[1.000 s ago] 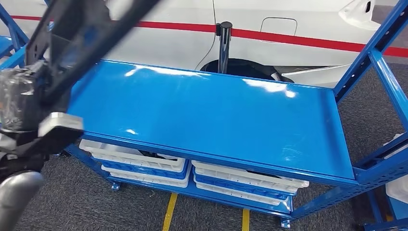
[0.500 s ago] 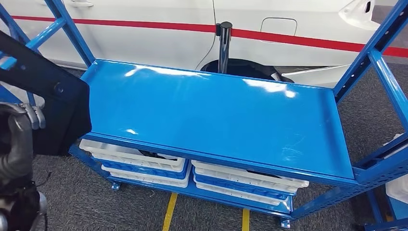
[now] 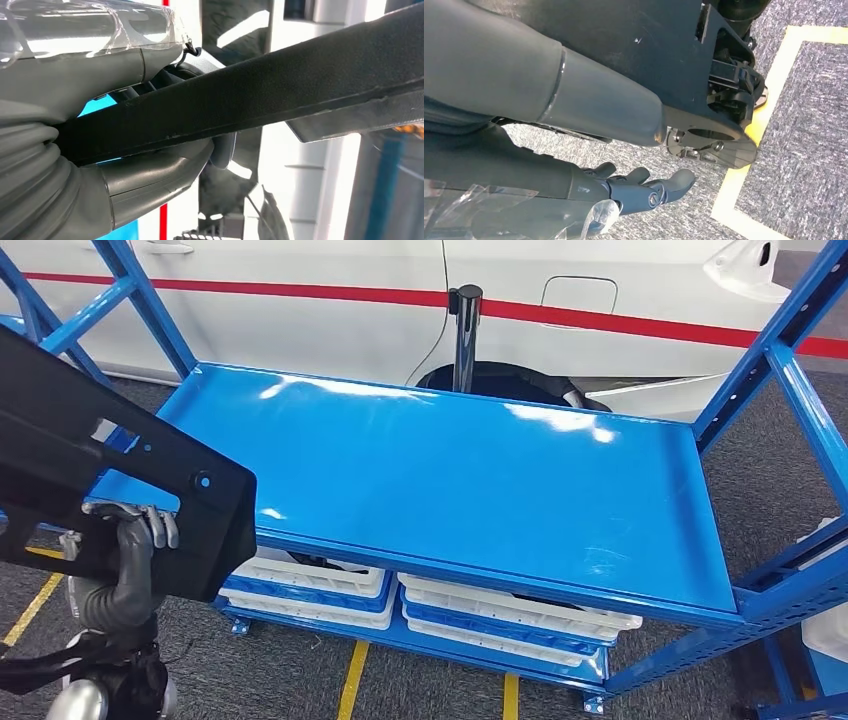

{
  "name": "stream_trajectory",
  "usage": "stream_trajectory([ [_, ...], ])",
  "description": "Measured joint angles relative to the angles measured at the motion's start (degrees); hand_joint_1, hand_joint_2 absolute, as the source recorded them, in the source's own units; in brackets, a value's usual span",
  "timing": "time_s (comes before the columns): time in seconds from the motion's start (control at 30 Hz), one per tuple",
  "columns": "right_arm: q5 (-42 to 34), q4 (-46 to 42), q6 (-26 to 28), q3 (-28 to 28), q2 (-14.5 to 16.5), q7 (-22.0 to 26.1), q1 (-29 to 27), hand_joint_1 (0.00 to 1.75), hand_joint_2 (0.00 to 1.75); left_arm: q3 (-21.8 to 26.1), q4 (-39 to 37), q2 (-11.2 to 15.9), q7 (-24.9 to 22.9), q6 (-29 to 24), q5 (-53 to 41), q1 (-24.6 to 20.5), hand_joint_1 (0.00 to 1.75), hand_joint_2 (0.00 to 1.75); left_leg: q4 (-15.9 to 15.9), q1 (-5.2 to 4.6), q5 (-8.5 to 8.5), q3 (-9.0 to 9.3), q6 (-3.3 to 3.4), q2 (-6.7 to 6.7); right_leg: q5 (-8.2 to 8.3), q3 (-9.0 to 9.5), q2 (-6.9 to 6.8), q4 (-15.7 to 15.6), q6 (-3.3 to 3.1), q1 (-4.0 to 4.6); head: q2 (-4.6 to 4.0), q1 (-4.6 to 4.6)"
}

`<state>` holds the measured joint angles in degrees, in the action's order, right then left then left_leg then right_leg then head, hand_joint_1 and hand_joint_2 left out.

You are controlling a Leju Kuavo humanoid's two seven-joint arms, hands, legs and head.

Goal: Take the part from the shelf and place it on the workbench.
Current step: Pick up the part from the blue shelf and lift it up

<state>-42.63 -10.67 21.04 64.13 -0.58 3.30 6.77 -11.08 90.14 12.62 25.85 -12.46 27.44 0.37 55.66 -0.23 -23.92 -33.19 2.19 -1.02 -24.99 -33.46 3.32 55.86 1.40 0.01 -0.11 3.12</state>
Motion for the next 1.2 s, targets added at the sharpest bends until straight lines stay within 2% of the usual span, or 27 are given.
stream_trajectory([
  [0.2,-0.6,0.0,0.0,-0.3,0.2,0.0,0.0,0.0,0.0,-0.8,-2.0,-1.6,-1.7,-6.0,-4.7,0.7,1.75,1.75,0.0,0.01,0.0,-0.01,0.0,0.0,0.0,-0.01,0.0,0.0,0.0,0.01,0.0,-0.01],
  [0.43,-1.6,0.0,0.0,-1.2,0.4,0.2,0.0,0.0,0.0,-2.8,-2.9,-2.4,-4.3,-10.1,-9.4,2.3,1.75,1.75,0.0,0.01,0.0,-0.02,0.0,0.0,-0.01,-0.01,0.0,0.0,0.0,0.01,0.0,0.0],
  [0.53,-2.0,0.0,0.0,-1.4,0.6,0.4,0.0,0.0,0.0,-4.3,-3.7,-2.9,-4.7,-11.8,-11.1,2.5,1.75,1.75,0.1,-0.29,-0.18,0.03,0.65,0.05,0.15,0.12,0.04,-0.4,0.46,-0.21,0.0,0.01],
  [0.6,-2.3,0.0,0.0,-1.7,0.7,0.7,0.0,0.0,0.0,-5.6,-4.4,-3.5,-4.7,-12.6,-11.8,2.5,1.75,1.75,-0.9,0.06,0.29,0.66,1.12,0.3,-0.07,0.27,-0.29,-0.2,0.85,-0.07,0.0,-0.03],
  [0.63,-2.4,0.0,0.0,-1.8,0.8,0.8,0.0,0.0,0.0,-6.3,-4.9,-3.8,-4.7,-12.8,-11.9,2.4,1.75,1.75,-1.5,0.3,0.62,1.1,1.3,0.49,-0.95,-0.04,-0.76,0.9,1.06,0.02,0.0,-0.08],
  [0.67,-2.4,0.0,0.0,-2.0,0.8,0.9,0.0,0.0,0.0,-7.0,-5.3,-4.2,-4.7,-13.0,-11.8,2.4,1.75,1.75,-2.0,0.57,0.86,1.49,1.4,0.73,-2.55,-0.91,-1.31,3.2,1.29,0.06,0.0,-0.15],
  [0.73,-2.5,0.0,0.0,-2.3,0.8,1.1,0.1,0.0,0.0,-8.4,-6.5,-4.9,-4.6,-13.1,-11.0,2.3,1.75,1.75,-2.2,0.67,0.93,1.68,1.5,1.19,-6.71,-4.15,-2.12,10.6,1.9,-0.24,0.0,-0.26],
  [0.77,-2.5,0.0,0.0,-2.4,0.8,1.2,0.1,0.0,0.0,-9.1,-7.0,-5.1,-4.5,-13.1,-10.4,2.3,1.75,1.75,-2.2,0.76,0.91,1.63,1.46,1.38,-8.06,-5.64,-2.26,13.9,2.21,-0.46,0.0,-0.27],
  [0.8,-2.6,0.0,0.0,-2.5,0.8,1.2,0.1,0.0,0.0,-9.8,-7.6,-5.3,-4.5,-13.0,-9.8,2.2,1.75,1.75,-2.2,0.89,0.88,1.59,1.35,1.55,-8.31,-6.28,-2.36,15.6,2.52,-0.72,0.0,-0.28],
  [0.83,-2.7,0.0,0.0,-2.6,0.8,1.2,0.1,0.0,0.0,-10.5,-8.1,-5.5,-4.3,-12.8,-9.2,2.2,1.75,1.75,-2.2,1.1,0.84,1.58,1.13,1.68,-7.42,-5.72,-2.46,14.9,2.87,-1.01,0.0,-0.28],
  [0.87,-2.9,0.0,0.0,-2.6,0.7,1.2,0.1,0.0,0.0,-11.1,-8.6,-5.6,-4.1,-12.6,-8.6,2.1,1.75,1.75,-2.1,1.4,0.75,1.6,0.79,1.79,-5.65,-3.91,-2.67,11.8,3.28,-1.35,0.0,-0.28],
  [0.9,-3.0,0.0,0.0,-2.7,0.7,1.1,0.1,0.0,0.0,-11.8,-9.0,-5.7,-3.8,-12.5,-8.0,1.9,1.75,1.75,-1.8,1.61,0.58,1.62,0.33,1.93,-3.85,-1.39,-3.5,7.3,3.83,-1.72,0.0,-0.31],
  [0.93,-3.2,0.0,0.0,-2.8,0.7,1.0,0.1,0.0,0.0,-12.3,-9.4,-5.7,-3.6,-12.4,-7.4,1.8,1.75,1.75,-1.6,1.68,0.38,1.62,-0.19,2.07,-2.36,0.73,-4.27,3.5,4.1,-1.79,0.0,-0.41],
  [0.97,-3.4,0.0,0.0,-3.0,0.7,0.8,0.1,0.0,0.0,-12.9,-9.6,-5.8,-3.3,-12.4,-6.8,1.7,1.75,1.75,-1.3,1.62,0.18,1.68,-0.68,2.26,-1.46,2.09,-4.93,1.0,3.97,-1.78,0.0,-0.49],
  [1.0,-3.5,0.0,0.0,-3.1,0.8,0.7,0.2,0.0,0.0,-13.4,-9.7,-5.8,-3.1,-12.4,-6.4,1.6,1.75,1.75,-1.0,1.51,0.03,1.68,-1.08,2.48,-1.33,2.59,-5.28,-0.1,3.53,-1.7,0.0,-0.58],
  [1.1,-3.7,0.0,0.0,-3.4,0.8,0.4,0.4,0.0,0.0,-14.8,-10.0,-5.9,-2.7,-12.5,-5.3,1.2,1.75,1.75,-0.5,1.69,-0.44,1.68,-1.82,3.26,-1.52,2.01,-3.86,0.1,1.45,-1.59,0.0,-0.44],
  [1.13,-3.7,0.0,0.0,-3.6,0.8,0.4,0.4,0.0,0.0,-15.3,-10.0,-5.9,-2.6,-12.6,-5.1,1.0,1.75,1.75,0.5,1.79,-1.37,1.34,-2.01,3.21,-1.38,1.87,-3.48,0.1,0.97,-1.57,0.0,-0.32],
  [1.2,-3.7,0.0,0.0,-3.8,0.8,0.2,0.3,0.0,0.0,-16.1,-10.1,-5.9,-2.5,-12.7,-4.8,0.8,1.75,1.75,6.3,1.87,-5.18,-0.96,-2.23,2.53,-1.05,1.63,-2.74,0.1,0.26,-1.43,0.0,-0.13],
])
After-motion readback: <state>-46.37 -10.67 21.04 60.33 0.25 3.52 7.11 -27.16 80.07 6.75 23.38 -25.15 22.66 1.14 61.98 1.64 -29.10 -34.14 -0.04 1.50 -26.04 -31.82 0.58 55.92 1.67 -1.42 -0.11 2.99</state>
